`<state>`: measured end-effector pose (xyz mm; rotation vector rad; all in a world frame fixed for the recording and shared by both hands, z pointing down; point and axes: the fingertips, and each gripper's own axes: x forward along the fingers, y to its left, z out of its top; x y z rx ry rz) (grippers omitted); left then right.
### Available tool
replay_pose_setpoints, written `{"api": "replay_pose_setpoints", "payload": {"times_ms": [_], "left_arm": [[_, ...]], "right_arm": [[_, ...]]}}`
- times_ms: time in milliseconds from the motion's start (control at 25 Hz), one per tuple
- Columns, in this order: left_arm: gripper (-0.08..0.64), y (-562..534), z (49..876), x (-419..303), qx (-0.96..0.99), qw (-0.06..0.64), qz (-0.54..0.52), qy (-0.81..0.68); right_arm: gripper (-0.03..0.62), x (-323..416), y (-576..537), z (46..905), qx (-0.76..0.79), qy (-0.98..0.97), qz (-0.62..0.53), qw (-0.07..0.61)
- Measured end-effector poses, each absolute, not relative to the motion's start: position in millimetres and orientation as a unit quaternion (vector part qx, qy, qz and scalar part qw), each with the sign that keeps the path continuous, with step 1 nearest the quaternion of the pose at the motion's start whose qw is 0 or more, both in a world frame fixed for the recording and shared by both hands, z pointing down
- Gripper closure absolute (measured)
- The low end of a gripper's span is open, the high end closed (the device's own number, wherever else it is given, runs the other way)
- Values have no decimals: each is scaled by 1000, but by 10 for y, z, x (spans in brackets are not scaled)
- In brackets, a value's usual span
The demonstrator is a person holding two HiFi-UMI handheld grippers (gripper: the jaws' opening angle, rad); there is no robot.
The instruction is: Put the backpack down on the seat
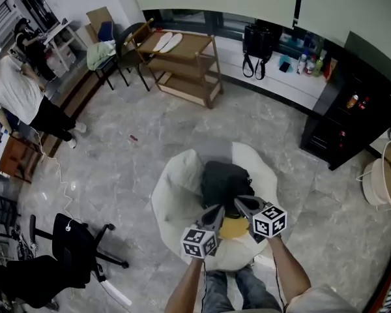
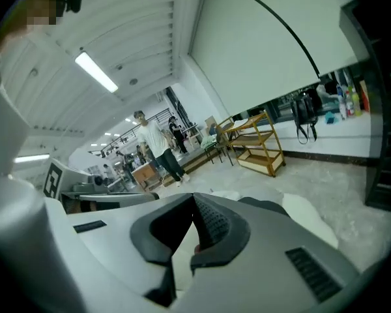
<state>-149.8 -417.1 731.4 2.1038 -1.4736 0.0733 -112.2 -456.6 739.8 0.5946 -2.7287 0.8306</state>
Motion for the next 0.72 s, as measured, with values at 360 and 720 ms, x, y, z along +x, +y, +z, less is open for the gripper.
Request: {"api": "replay_pose_setpoints", "payload": {"times_ms": [360,720], "left_arm": [[529,-3664,6590,-1227,800,237,24,-551],[528,-3370,5816,-1095,808,173,-7,-563]], "right_arm": [[565,-975,-4086,6587,205,-949,219,93],[566,-840,-3667,5811,194,-968,147,69]]}}
